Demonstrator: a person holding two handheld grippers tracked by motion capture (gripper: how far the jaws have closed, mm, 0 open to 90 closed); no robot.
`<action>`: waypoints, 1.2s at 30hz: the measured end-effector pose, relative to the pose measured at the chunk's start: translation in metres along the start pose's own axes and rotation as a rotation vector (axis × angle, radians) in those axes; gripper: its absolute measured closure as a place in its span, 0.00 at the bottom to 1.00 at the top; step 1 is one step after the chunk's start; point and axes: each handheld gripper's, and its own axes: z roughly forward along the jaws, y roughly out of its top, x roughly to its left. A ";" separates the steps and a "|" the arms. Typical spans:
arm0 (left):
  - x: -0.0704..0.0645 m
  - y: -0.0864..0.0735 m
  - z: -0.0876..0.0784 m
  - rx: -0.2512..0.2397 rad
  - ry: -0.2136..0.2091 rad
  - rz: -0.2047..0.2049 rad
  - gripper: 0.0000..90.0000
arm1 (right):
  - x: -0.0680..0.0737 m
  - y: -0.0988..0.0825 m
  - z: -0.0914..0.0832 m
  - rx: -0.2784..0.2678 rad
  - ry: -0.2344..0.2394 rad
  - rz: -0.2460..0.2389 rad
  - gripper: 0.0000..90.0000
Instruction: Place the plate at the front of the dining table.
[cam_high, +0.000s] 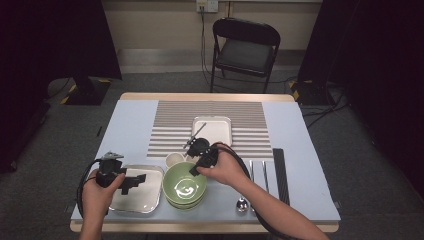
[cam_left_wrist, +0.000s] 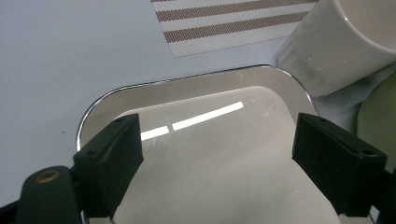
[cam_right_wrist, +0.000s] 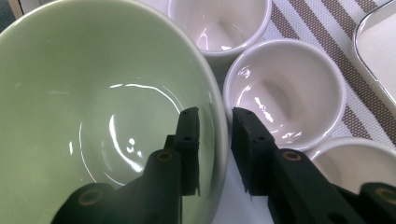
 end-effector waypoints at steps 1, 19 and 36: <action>0.000 0.000 0.000 0.000 0.000 0.000 0.17 | 0.000 0.000 0.000 0.001 -0.002 0.000 0.83; -0.001 0.000 0.001 0.002 -0.001 0.002 0.18 | 0.004 0.002 -0.002 0.022 -0.031 -0.016 0.92; -0.001 0.000 0.003 0.011 -0.006 0.002 0.18 | 0.006 0.007 -0.012 0.026 -0.030 -0.015 0.93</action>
